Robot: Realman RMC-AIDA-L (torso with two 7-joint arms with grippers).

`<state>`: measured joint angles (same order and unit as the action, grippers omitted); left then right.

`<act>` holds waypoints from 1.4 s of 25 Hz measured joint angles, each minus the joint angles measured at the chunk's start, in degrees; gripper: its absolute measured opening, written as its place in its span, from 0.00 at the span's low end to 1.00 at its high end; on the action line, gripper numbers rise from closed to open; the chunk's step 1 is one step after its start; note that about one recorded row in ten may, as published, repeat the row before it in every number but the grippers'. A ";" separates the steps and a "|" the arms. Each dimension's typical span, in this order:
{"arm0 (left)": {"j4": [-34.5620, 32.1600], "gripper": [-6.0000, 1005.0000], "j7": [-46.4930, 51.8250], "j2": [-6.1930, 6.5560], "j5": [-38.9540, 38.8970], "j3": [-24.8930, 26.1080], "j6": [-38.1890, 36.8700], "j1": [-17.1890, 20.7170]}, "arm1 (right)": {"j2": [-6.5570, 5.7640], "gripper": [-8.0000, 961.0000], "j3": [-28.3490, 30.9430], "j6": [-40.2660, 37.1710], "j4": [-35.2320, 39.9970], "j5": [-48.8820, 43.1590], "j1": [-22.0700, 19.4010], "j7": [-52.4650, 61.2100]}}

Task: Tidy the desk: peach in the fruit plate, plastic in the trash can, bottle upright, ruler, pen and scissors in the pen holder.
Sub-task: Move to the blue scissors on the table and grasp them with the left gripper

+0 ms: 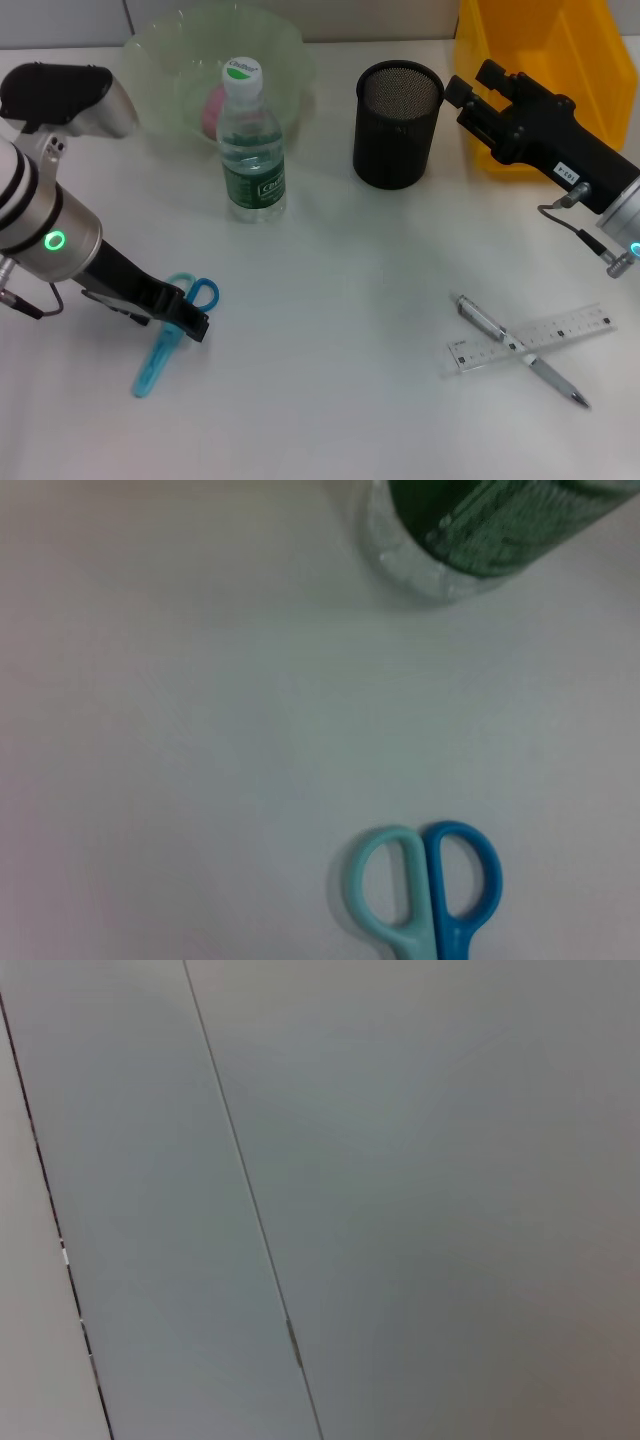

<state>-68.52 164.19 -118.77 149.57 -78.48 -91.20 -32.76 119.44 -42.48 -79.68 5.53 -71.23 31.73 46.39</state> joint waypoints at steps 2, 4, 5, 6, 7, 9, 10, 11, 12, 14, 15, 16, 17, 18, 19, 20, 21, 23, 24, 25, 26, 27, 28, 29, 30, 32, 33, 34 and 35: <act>1.03 0.78 0.00 0.00 0.12 -0.40 0.70 -0.28 | 0.00 0.60 -0.05 -0.04 0.00 -0.11 0.01 0.18; 1.38 0.78 -0.06 0.04 0.13 -0.49 1.08 -0.40 | -0.02 0.60 -0.62 -0.44 0.07 -0.50 0.00 0.54; 1.43 0.78 -0.17 0.07 0.11 -0.51 1.16 -0.43 | -0.17 0.60 -2.16 -1.57 0.65 -1.28 -0.29 0.77; 1.43 0.78 -0.17 0.07 0.11 -0.51 1.16 -0.43 | -0.17 0.60 -2.16 -1.57 0.65 -1.28 -0.29 0.77; 1.44 0.78 -0.21 0.08 0.10 -0.52 1.12 -0.47 | -0.25 0.60 -3.13 -2.35 1.44 -1.78 -0.72 1.02; 1.49 0.78 -0.28 0.09 0.18 -0.53 0.98 -0.64 | -0.36 0.60 -4.58 -4.03 3.70 -2.94 -2.06 2.17; 1.54 0.78 -0.33 0.07 0.31 -0.54 0.87 -0.75 | -0.42 0.60 -5.16 -5.69 6.64 -4.40 -3.80 4.28; 1.54 0.78 -0.33 0.07 0.31 -0.54 0.87 -0.75 | -0.42 0.60 -5.16 -5.69 6.64 -4.40 -3.80 4.28; 1.55 0.78 -0.33 0.05 0.43 -0.59 0.85 -0.79 | -0.42 0.60 -5.13 -6.09 7.74 -4.80 -4.47 5.26; 1.53 0.78 -0.17 0.01 0.74 -0.94 0.85 -0.88 | -0.43 0.60 -4.85 -6.59 9.40 -5.18 -5.61 7.00; 1.40 0.78 0.19 -0.01 1.23 -1.43 0.86 -0.98 | -0.43 0.60 -4.74 -6.83 9.70 -5.18 -6.13 7.38; 1.40 0.78 0.19 -0.01 1.23 -1.43 0.86 -0.98 | -0.43 0.60 -4.74 -6.83 9.70 -5.18 -6.13 7.38; 1.22 0.78 0.53 -0.03 1.87 -2.05 0.76 -1.25 | -0.43 0.60 -4.71 -6.96 9.72 -5.15 -6.26 7.39; 1.22 0.78 0.53 -0.03 1.87 -2.05 0.76 -1.25 | -0.42 0.60 -4.70 -7.03 9.72 -5.12 -6.33 7.39; 1.18 0.78 0.62 -0.03 2.26 -2.30 0.71 -1.47 | -0.37 0.60 -4.70 -7.11 9.69 -5.10 -6.41 7.39; 1.00 0.78 0.65 -0.07 2.88 -2.61 0.48 -2.10 | -0.29 0.60 -4.75 -7.14 9.55 -5.09 -6.42 7.38; 1.00 0.78 0.65 -0.07 2.88 -2.61 0.48 -2.10 | -0.29 0.60 -4.75 -7.14 9.55 -5.09 -6.42 7.38; 0.79 0.78 0.66 -0.11 3.16 -2.65 0.16 -2.59 | -0.21 0.60 -4.91 -7.15 9.41 -5.07 -6.39 7.38; 0.72 0.78 0.66 -0.15 3.38 -2.68 -0.02 -2.82 | -0.19 0.60 -4.97 -7.16 9.36 -5.05 -6.39 7.38; 0.48 0.78 0.70 -0.24 4.05 -2.68 -0.49 -3.26 | -0.15 0.60 -4.95 -7.16 9.28 -5.03 -6.39 7.38; 0.48 0.78 0.70 -0.24 4.05 -2.68 -0.49 -3.26 | -0.15 0.60 -4.95 -7.16 9.28 -5.03 -6.39 7.38; 0.32 0.78 0.72 -0.29 4.39 -2.68 -0.78 -3.42 | -0.10 0.60 -4.80 -7.16 9.16 -5.02 -6.39 7.38; 0.12 0.78 0.73 -0.32 4.74 -2.68 -1.14 -3.62 | -0.10 0.60 -4.80 -7.16 9.16 -5.02 -6.39 7.38; 0.00 0.78 0.74 -0.33 4.92 -2.69 -1.34 -3.76 | -0.08 0.60 -4.77 -7.17 9.07 -5.01 -6.40 7.38; -0.02 0.78 0.75 -0.34 5.20 -3.12 -1.70 -4.05 | -0.07 0.60 -4.73 -7.17 8.59 -4.96 -6.34 7.38; -0.02 0.78 0.75 -0.36 5.30 -3.34 -1.82 -4.10 | -0.08 0.60 -4.72 -7.16 8.37 -4.94 -6.28 7.39; -0.02 0.78 0.76 -0.39 5.36 -3.68 -1.94 -4.14 | -0.08 0.60 -4.72 -7.14 8.22 -4.92 -6.22 7.39; -0.03 0.78 0.76 -0.41 5.39 -3.95 -2.02 -4.16 | -0.08 0.60 -4.71 -7.08 8.14 -4.90 -6.19 7.39; -0.04 0.78 0.77 -0.43 5.33 -4.38 -2.19 -4.16 | -0.08 0.60 -4.71 -6.89 8.02 -4.89 -6.15 7.39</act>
<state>-68.56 164.96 -119.21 154.90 -82.87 -93.39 -36.92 119.36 -47.19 -86.57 13.54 -76.12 25.59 53.78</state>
